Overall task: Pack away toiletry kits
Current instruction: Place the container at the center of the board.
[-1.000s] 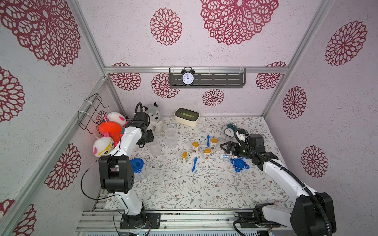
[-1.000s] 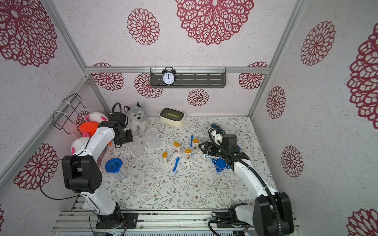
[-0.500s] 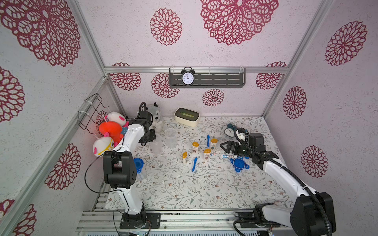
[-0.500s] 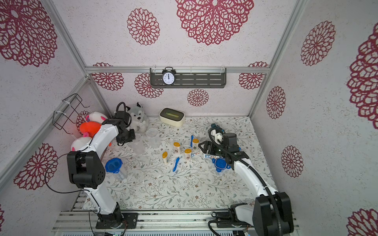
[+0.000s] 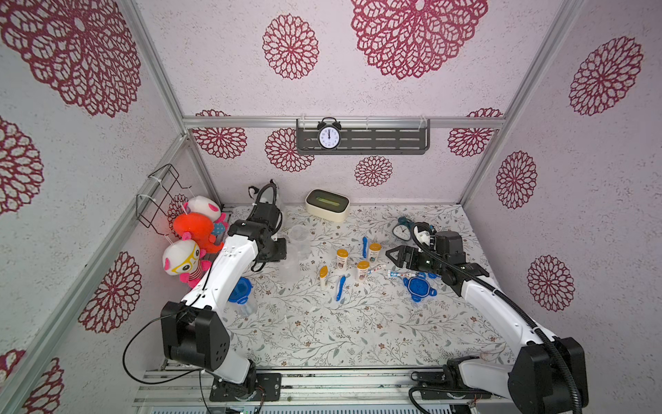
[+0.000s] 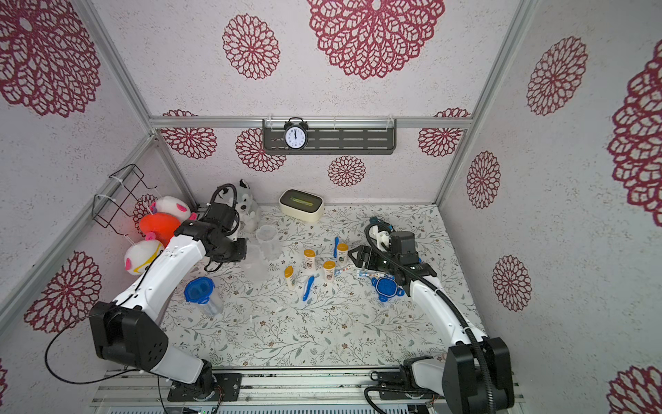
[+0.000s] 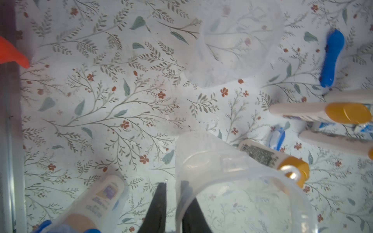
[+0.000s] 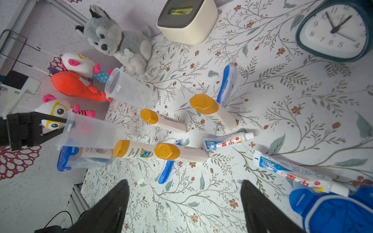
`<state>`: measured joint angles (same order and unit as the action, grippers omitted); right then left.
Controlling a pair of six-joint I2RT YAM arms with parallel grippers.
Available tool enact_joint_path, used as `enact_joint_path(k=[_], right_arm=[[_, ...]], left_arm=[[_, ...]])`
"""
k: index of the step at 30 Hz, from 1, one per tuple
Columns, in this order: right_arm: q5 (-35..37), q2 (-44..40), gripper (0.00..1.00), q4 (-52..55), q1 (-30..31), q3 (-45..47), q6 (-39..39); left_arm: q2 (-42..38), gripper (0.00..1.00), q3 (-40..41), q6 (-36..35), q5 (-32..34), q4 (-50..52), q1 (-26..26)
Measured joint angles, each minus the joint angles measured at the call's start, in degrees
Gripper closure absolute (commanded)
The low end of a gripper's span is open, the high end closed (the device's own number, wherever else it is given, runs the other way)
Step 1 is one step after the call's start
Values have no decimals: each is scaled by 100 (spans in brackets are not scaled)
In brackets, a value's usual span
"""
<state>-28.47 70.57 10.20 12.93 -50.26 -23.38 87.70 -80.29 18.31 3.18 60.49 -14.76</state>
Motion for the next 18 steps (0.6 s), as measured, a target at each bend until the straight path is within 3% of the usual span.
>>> enact_joint_path(k=[5, 12, 15, 18], right_arm=[[22, 164, 15, 52, 120, -227, 492], [52, 518, 16, -48, 297, -363, 1032], [138, 662, 16, -118, 332, -363, 1152], [164, 750, 16, -181, 358, -361, 1333]], left_arm=[[-356, 93, 763, 13, -17, -131, -579], [-658, 88, 1475, 90, -13, -393, -789], [-800, 76, 1663, 122, -46, -570, -861], [-892, 54, 1751, 144, -101, -708, -927]])
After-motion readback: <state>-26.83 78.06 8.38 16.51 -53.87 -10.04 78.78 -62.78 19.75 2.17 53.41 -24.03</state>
